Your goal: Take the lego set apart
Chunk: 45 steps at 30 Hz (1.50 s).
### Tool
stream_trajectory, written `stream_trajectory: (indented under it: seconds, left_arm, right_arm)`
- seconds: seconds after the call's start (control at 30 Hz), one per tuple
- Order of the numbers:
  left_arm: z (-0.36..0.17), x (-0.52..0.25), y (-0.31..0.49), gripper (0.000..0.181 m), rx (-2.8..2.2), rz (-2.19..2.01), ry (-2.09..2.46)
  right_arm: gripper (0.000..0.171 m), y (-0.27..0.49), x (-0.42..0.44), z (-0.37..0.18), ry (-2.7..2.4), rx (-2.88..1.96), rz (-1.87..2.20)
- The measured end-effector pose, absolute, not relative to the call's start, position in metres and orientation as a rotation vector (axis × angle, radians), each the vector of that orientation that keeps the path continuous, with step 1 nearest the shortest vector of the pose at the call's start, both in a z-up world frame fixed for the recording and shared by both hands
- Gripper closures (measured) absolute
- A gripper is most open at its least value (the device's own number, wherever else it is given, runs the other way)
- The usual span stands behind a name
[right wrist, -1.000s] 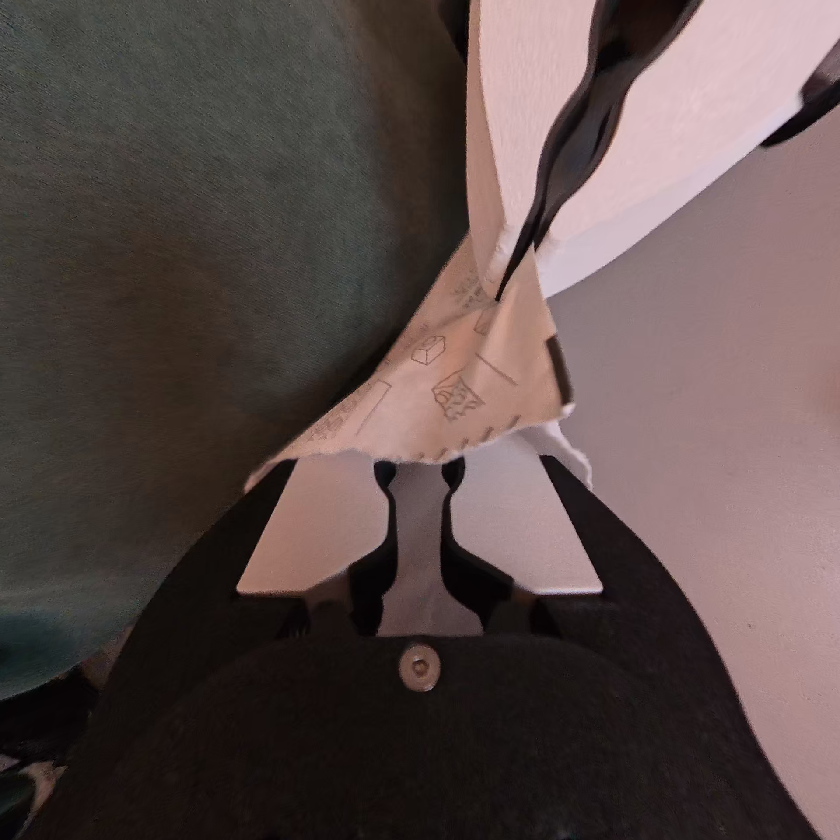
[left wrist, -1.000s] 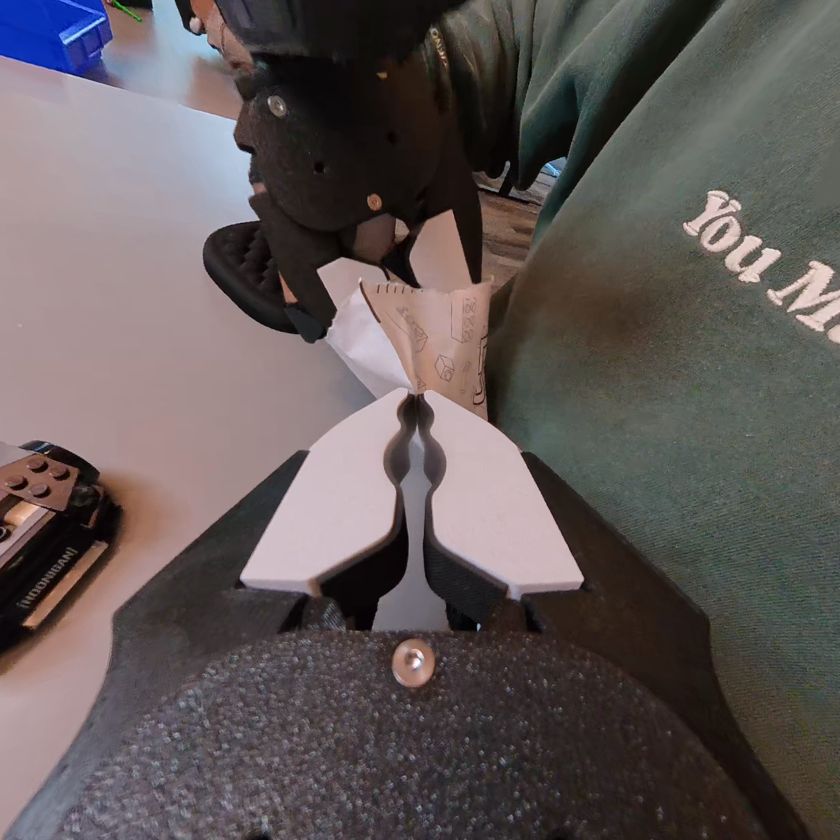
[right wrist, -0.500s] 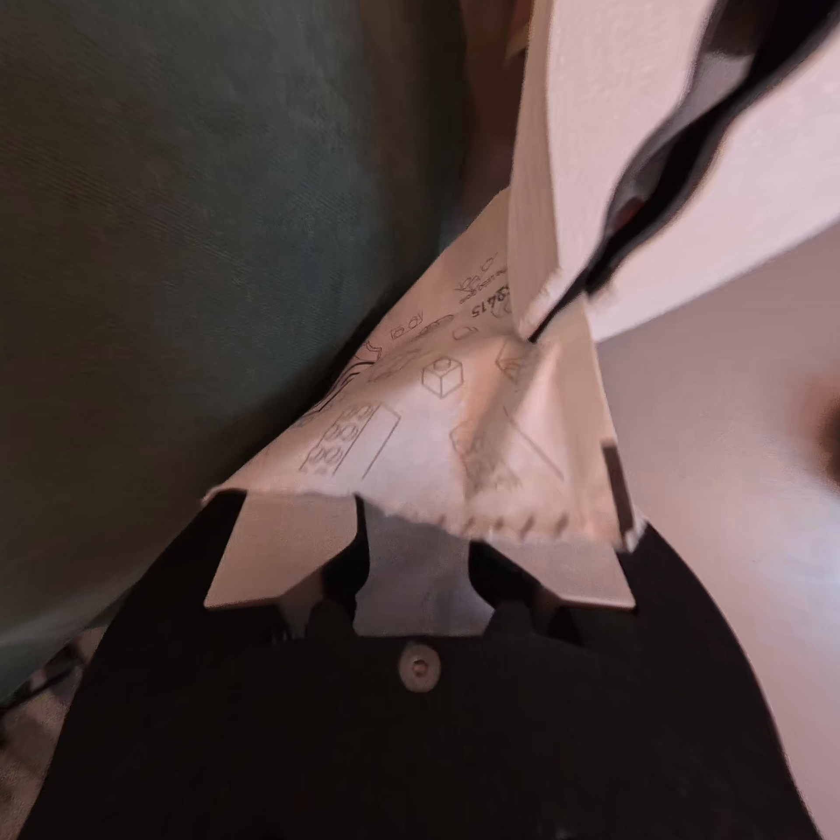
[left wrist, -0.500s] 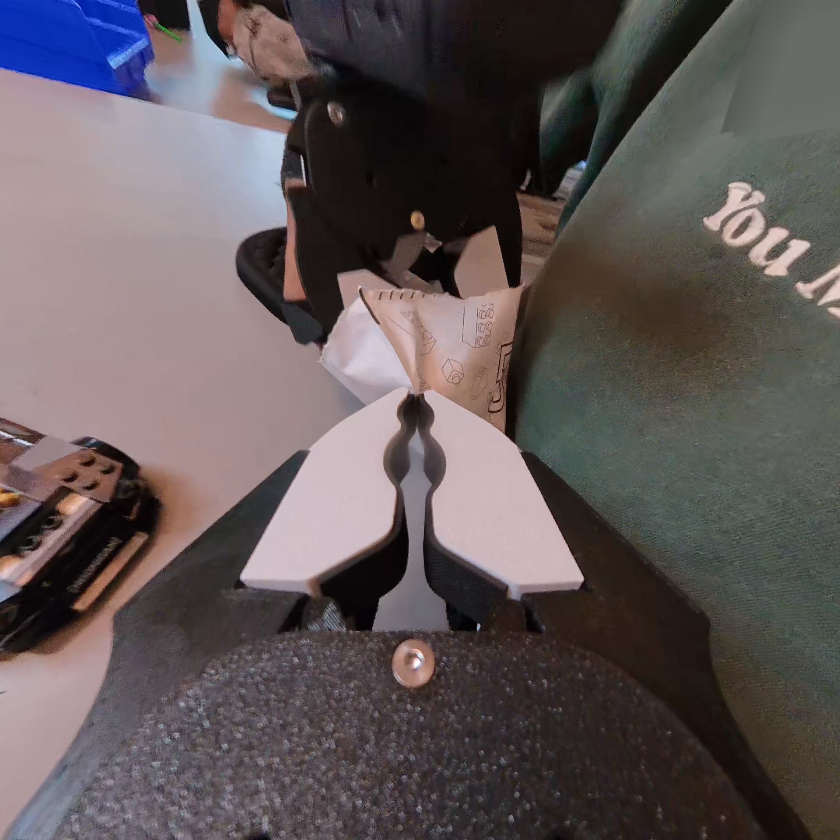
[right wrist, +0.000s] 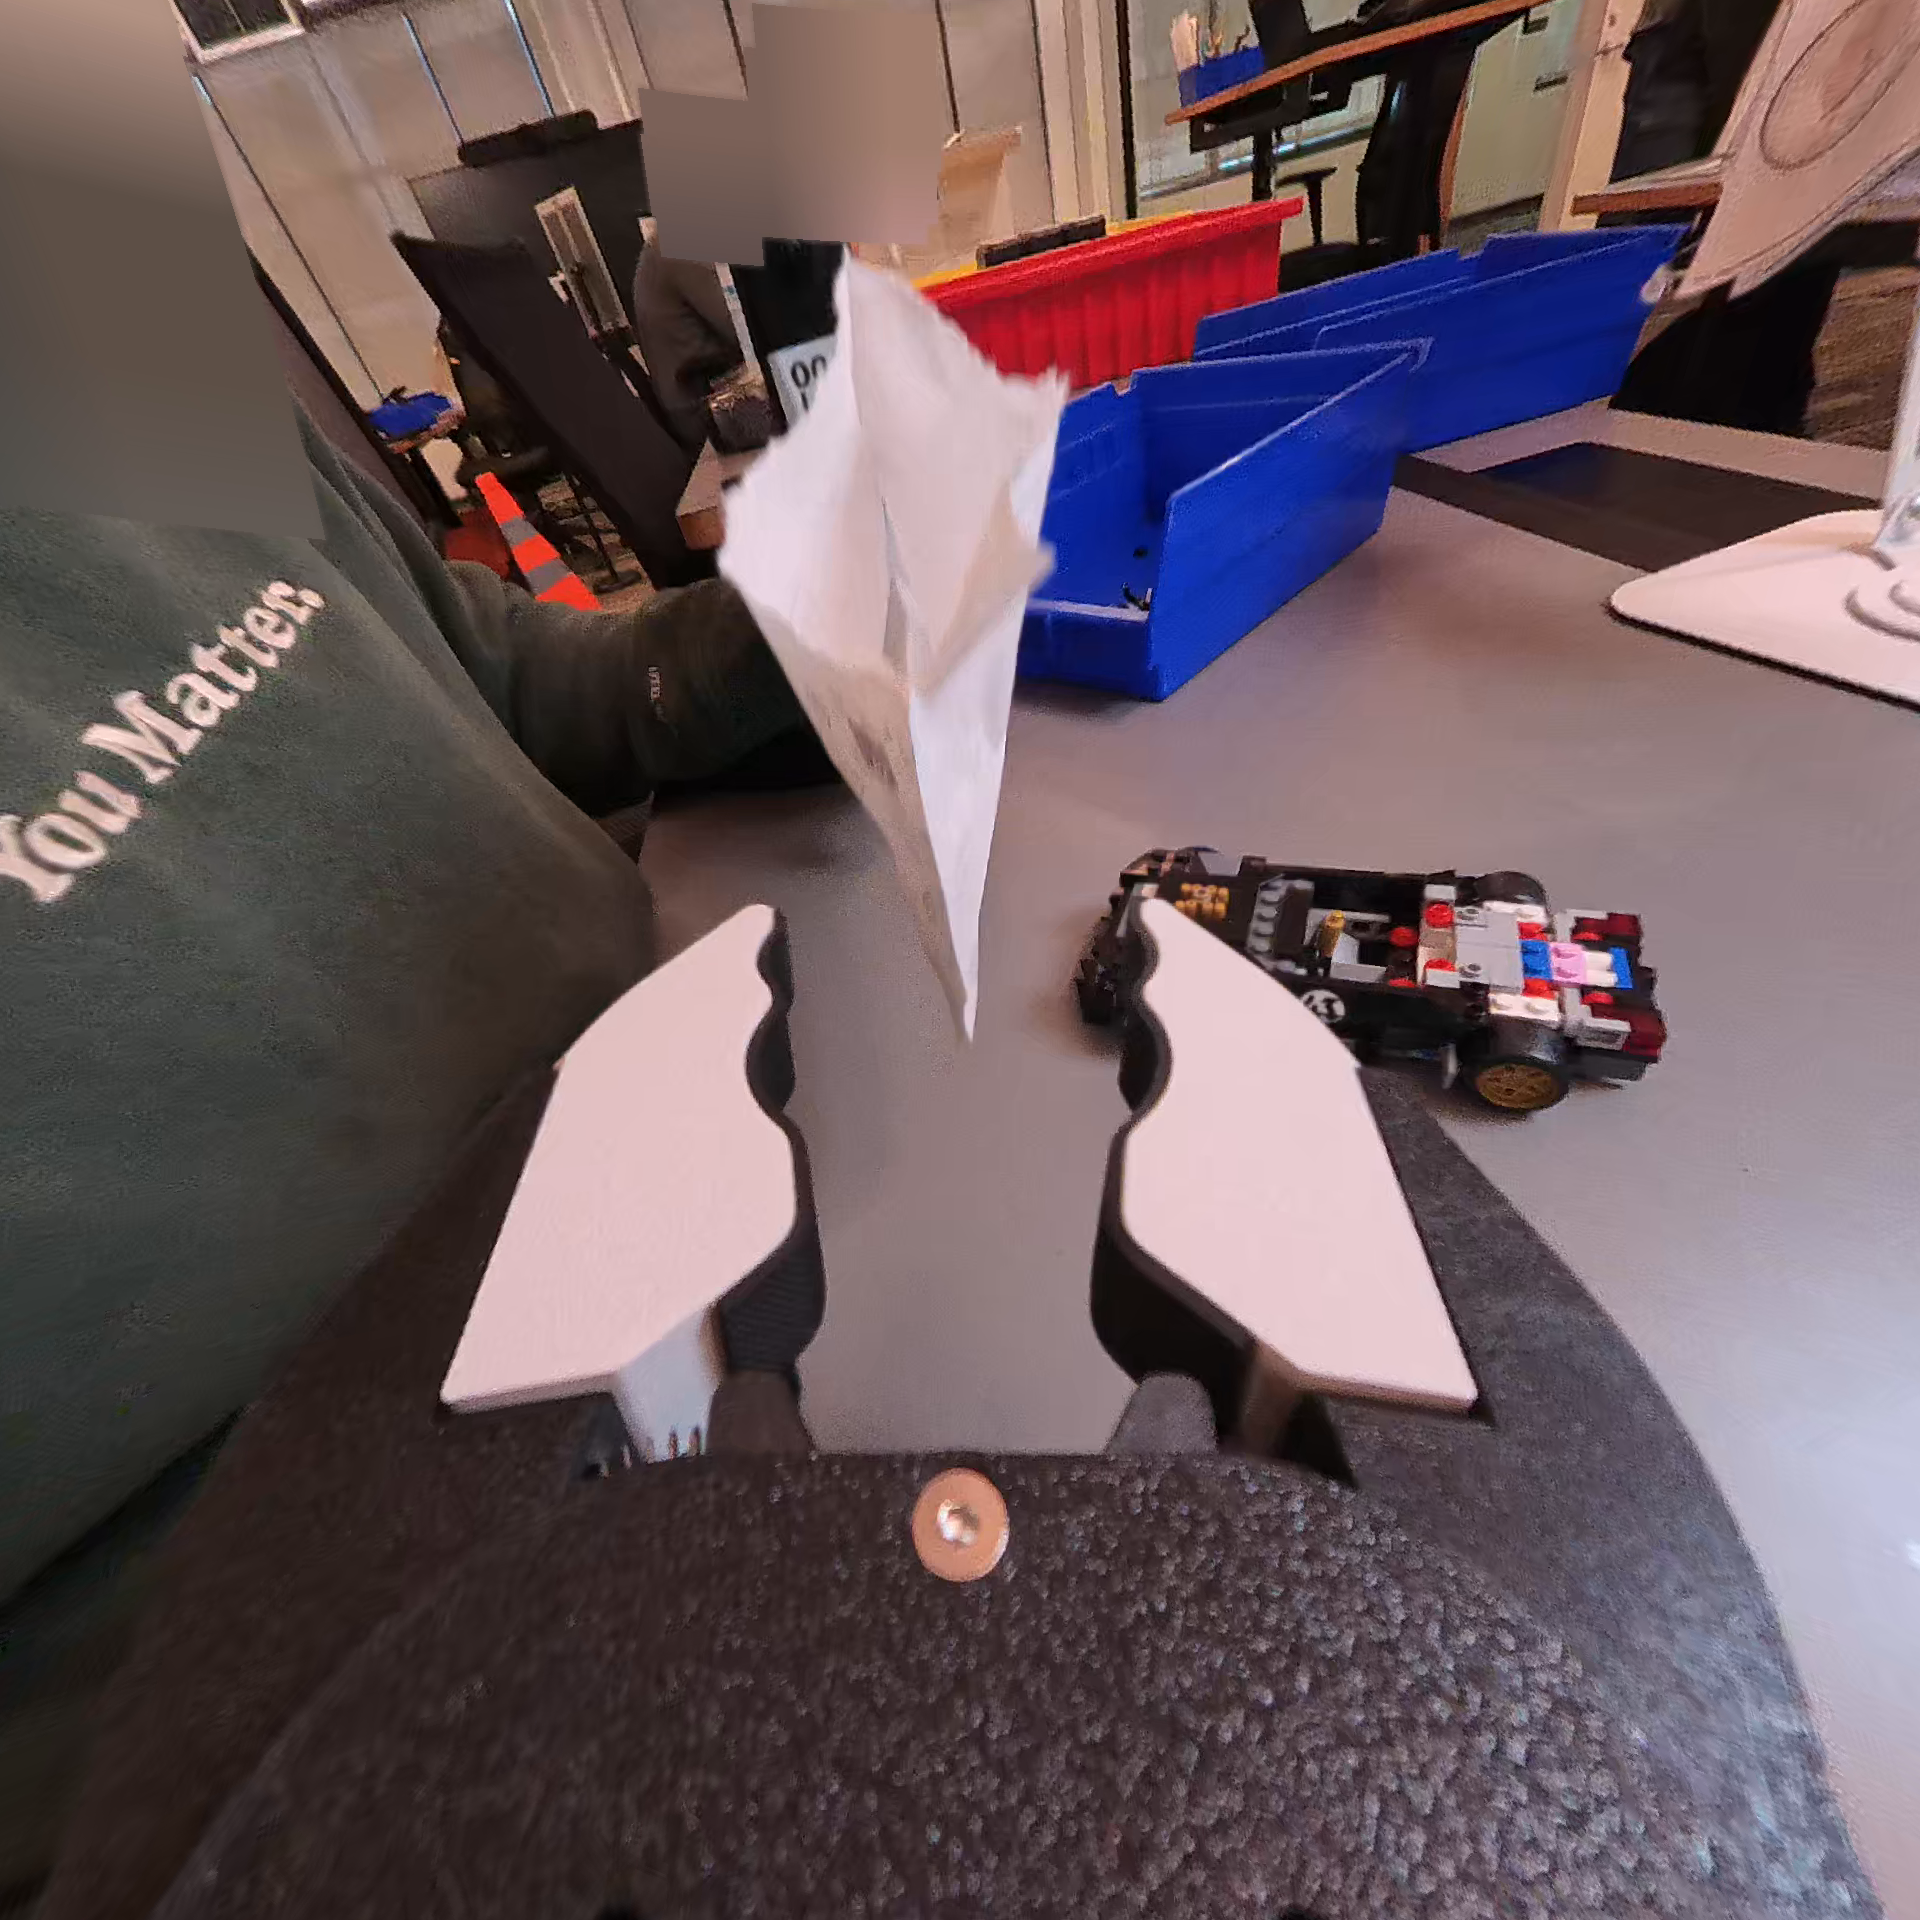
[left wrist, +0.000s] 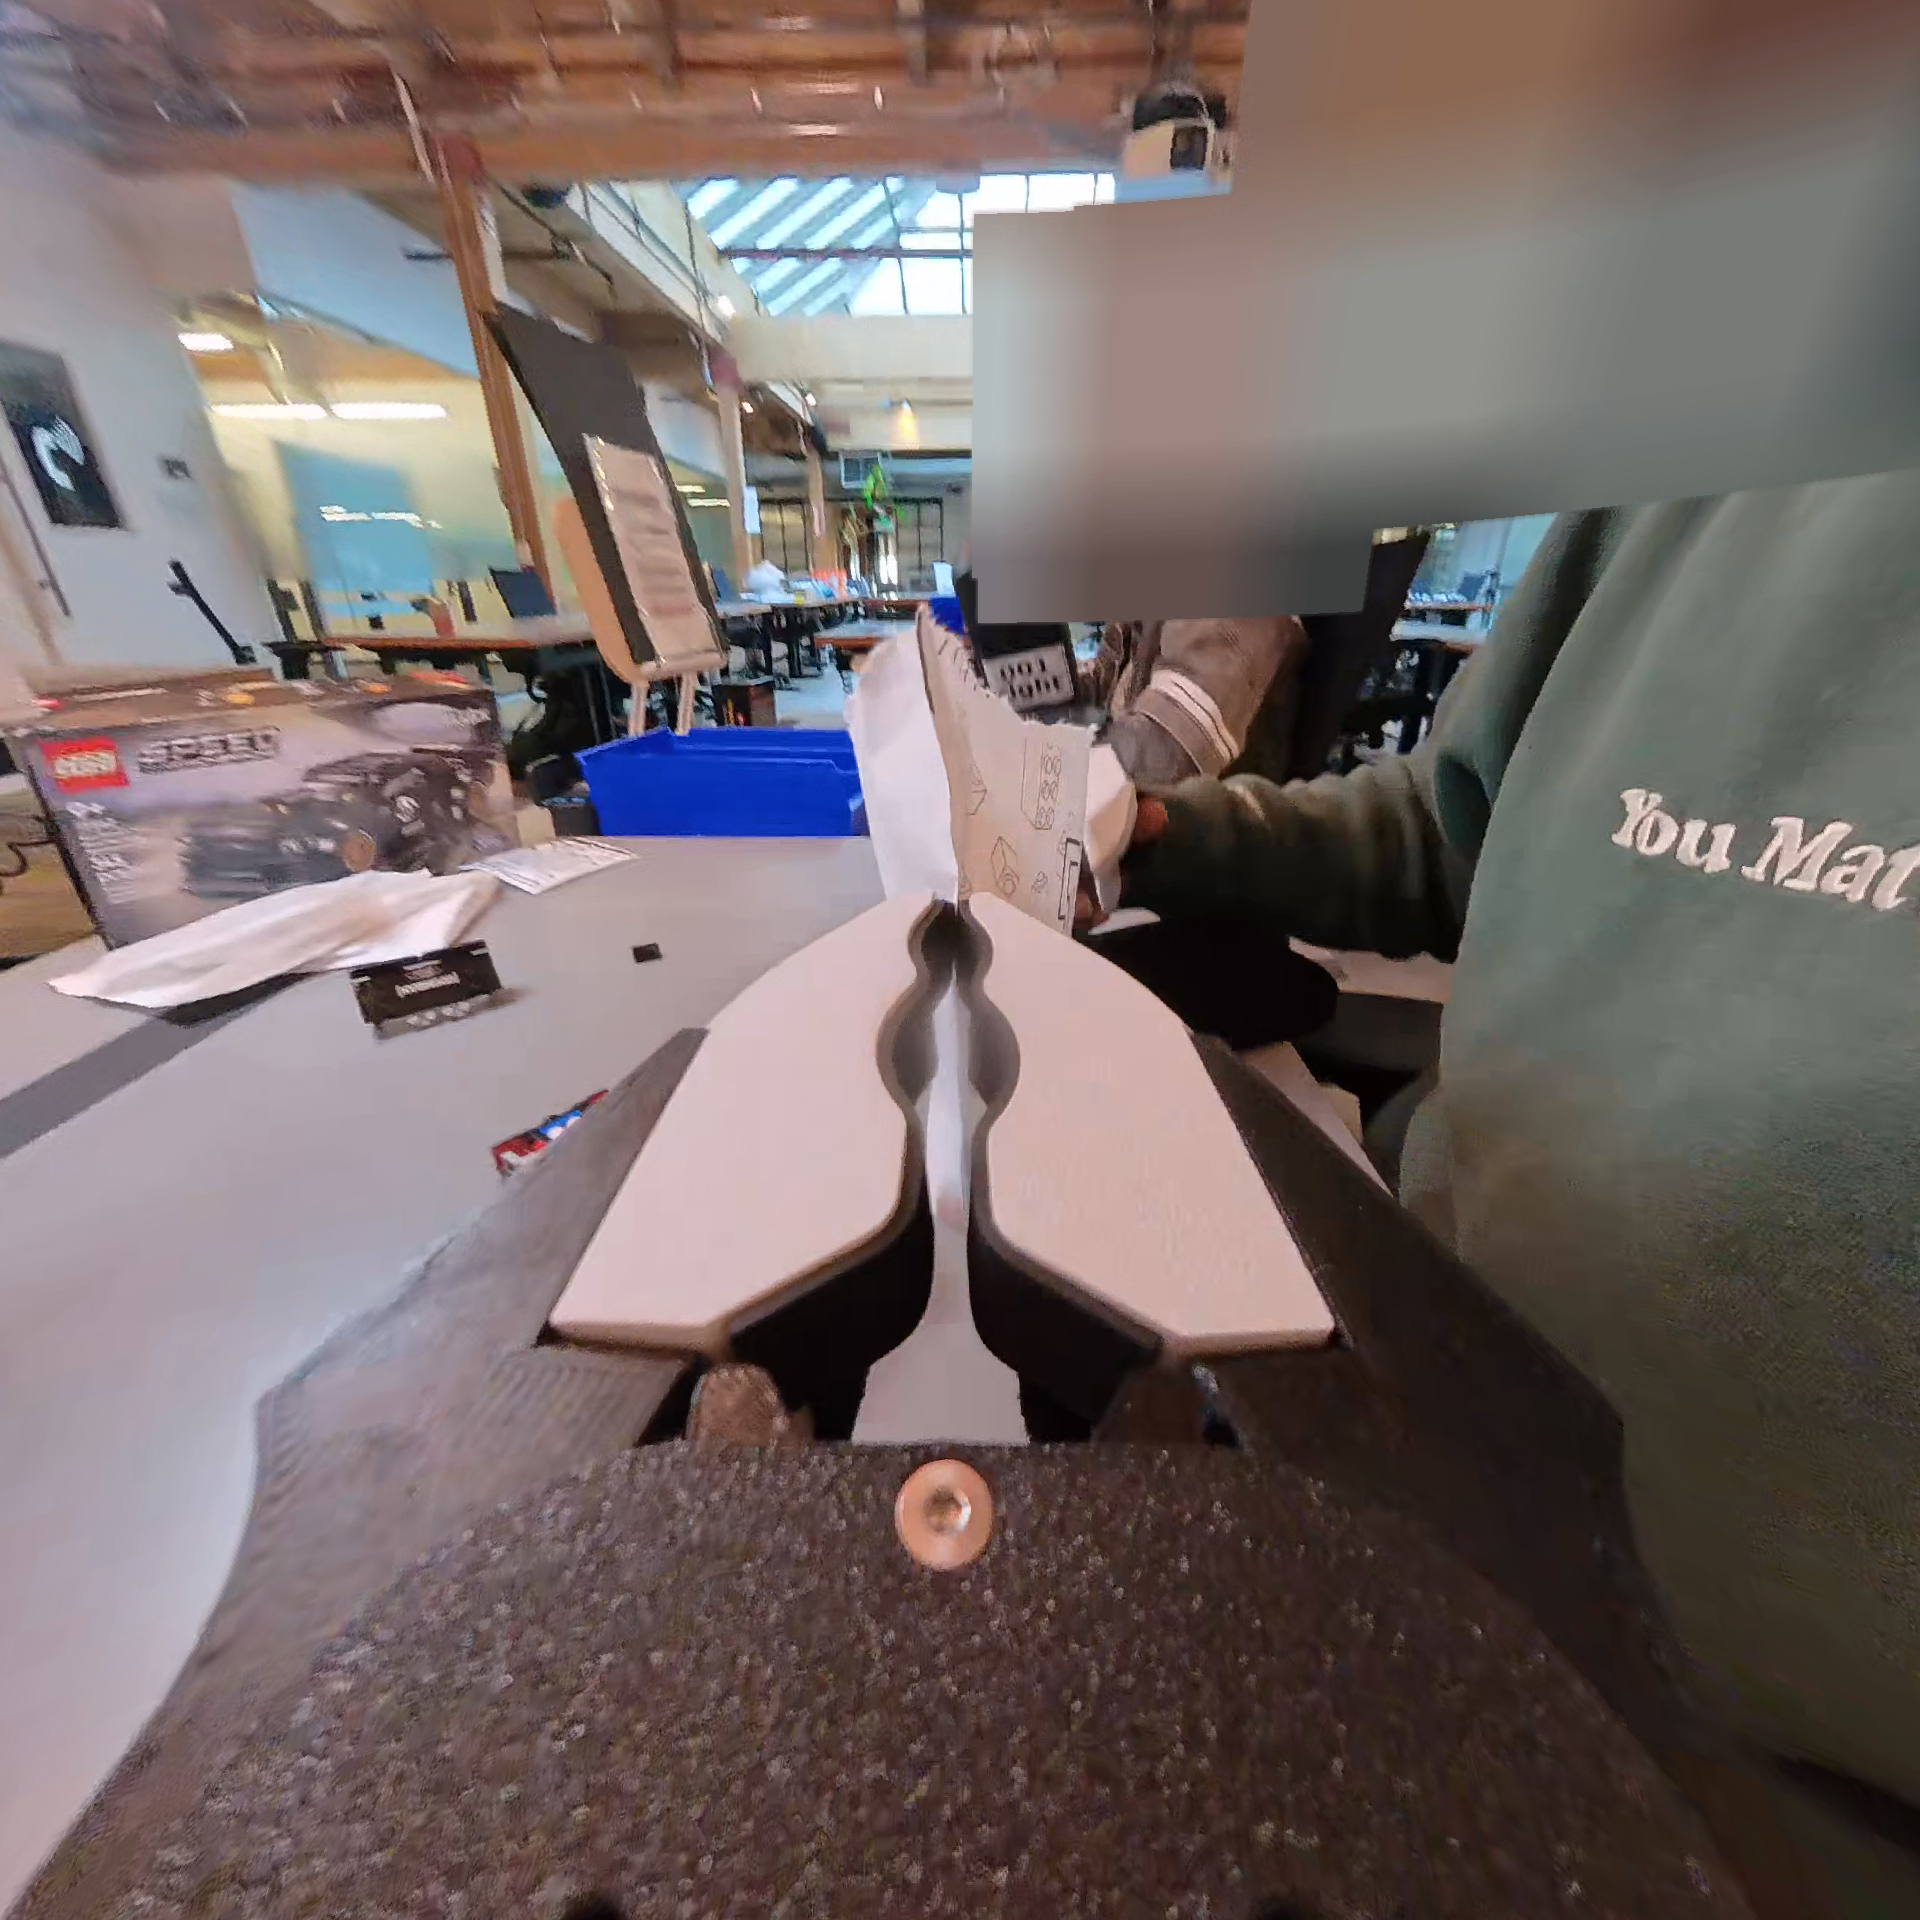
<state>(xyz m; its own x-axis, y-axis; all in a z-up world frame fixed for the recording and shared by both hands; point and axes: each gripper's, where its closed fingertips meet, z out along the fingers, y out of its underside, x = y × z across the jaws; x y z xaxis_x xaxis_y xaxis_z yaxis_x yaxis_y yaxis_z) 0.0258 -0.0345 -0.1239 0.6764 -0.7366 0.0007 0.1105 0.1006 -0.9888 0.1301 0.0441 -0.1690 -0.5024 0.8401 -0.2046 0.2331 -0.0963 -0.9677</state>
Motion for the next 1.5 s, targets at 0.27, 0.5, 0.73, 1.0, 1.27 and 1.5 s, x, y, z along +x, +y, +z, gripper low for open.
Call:
stream_trajectory:
  seconds: [0.27, 0.5, 0.73, 1.0, 1.27, 1.5]
  left_arm:
    - [-0.128, 0.012, -0.023, 0.181, -1.355, -0.657, 0.49]
    - [-0.115, -0.05, -0.014, 0.143, -1.565, -0.433, 0.151]
    - [-0.092, -0.267, -0.128, 0.146, -1.993, 0.478, -0.407]
    - [-0.208, -0.35, -0.172, 0.108, -2.457, 0.012, -0.932]
    - [-0.259, -0.321, -0.187, 0.143, -2.701, -0.199, -1.084]
    - [-0.256, -0.329, -0.201, 0.169, -2.661, -0.077, -1.091]
  right_arm:
    - [0.163, 0.034, 0.092, -0.168, -1.769, -1.091, 1.661]
    - [0.171, 0.05, 0.085, -0.168, -1.765, -1.116, 1.624]
    - [0.171, 0.066, 0.088, -0.176, -1.78, -1.164, 1.568]
    - [0.171, 0.06, 0.095, -0.181, -1.804, -1.164, 1.577]
    - [0.171, 0.055, 0.105, -0.181, -1.8, -1.171, 1.565]
    - [0.171, 0.05, 0.107, -0.181, -1.81, -1.168, 1.589]
